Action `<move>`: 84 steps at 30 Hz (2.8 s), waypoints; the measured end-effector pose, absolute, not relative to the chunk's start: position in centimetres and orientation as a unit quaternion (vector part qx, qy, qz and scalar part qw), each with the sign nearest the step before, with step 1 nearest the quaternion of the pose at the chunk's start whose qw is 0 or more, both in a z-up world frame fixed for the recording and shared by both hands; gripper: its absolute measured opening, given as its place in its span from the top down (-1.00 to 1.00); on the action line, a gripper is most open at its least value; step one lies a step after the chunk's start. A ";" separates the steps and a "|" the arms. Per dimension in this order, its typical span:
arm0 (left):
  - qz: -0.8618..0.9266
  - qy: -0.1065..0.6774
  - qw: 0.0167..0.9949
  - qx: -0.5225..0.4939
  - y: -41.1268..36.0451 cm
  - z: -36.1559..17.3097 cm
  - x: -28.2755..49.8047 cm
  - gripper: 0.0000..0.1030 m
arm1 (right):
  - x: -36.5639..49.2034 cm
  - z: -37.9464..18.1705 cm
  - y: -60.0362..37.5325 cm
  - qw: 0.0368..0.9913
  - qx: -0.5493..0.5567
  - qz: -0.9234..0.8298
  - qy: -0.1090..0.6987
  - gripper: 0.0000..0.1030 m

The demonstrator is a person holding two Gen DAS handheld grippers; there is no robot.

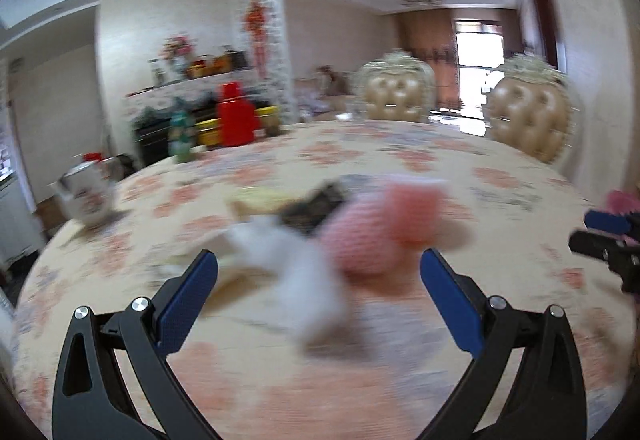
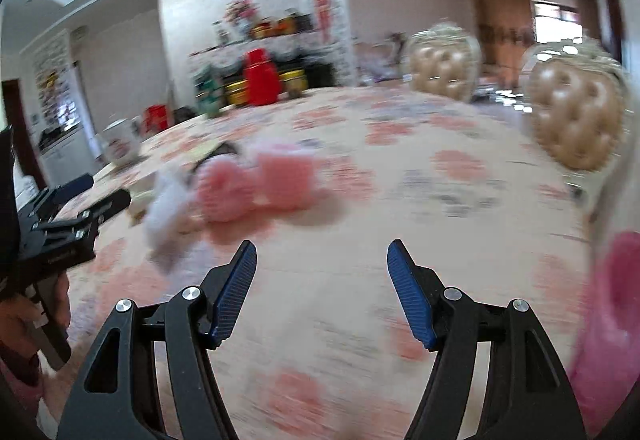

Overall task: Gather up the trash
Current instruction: 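Move both grippers back over the table items, then grasp the white tissue pack with the left gripper while the right gripper grasps a pink foam net, then carry the tissue pack and pink foam net in both grippers to the pink bin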

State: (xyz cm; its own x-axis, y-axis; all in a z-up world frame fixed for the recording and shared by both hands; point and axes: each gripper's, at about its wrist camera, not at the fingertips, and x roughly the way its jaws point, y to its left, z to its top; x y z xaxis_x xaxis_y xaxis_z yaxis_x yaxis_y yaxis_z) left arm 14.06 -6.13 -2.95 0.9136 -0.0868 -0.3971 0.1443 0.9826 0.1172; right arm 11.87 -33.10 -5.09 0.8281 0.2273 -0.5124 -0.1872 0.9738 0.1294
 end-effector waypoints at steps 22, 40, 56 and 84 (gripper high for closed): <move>-0.039 0.336 0.941 0.002 5.3 -6.6 28.5 -0.91 | 23.0 -6.2 -21.3 0.931 0.025 0.149 0.332 -0.41; -0.102 0.346 0.933 -0.008 3.8 -7.1 28.3 0.67 | 28.2 -7.7 -20.7 0.917 0.056 0.144 0.367 -0.58; -0.077 0.293 0.953 -0.007 4.6 -5.6 26.0 0.71 | 29.9 -7.8 -20.5 0.916 0.051 0.141 0.372 -0.03; -0.062 0.208 0.976 -0.009 2.1 -2.2 16.5 0.72 | 18.9 -3.8 -24.1 0.944 0.057 0.146 0.289 0.04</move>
State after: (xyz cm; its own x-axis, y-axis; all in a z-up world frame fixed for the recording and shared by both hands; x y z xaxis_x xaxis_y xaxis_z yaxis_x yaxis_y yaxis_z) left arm 16.55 2.07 -2.21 0.9055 -0.1254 -0.4055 0.1175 0.9921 -0.0445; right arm 18.90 -24.07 -3.81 0.7903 0.3095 -0.5288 -0.2434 0.9506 0.1926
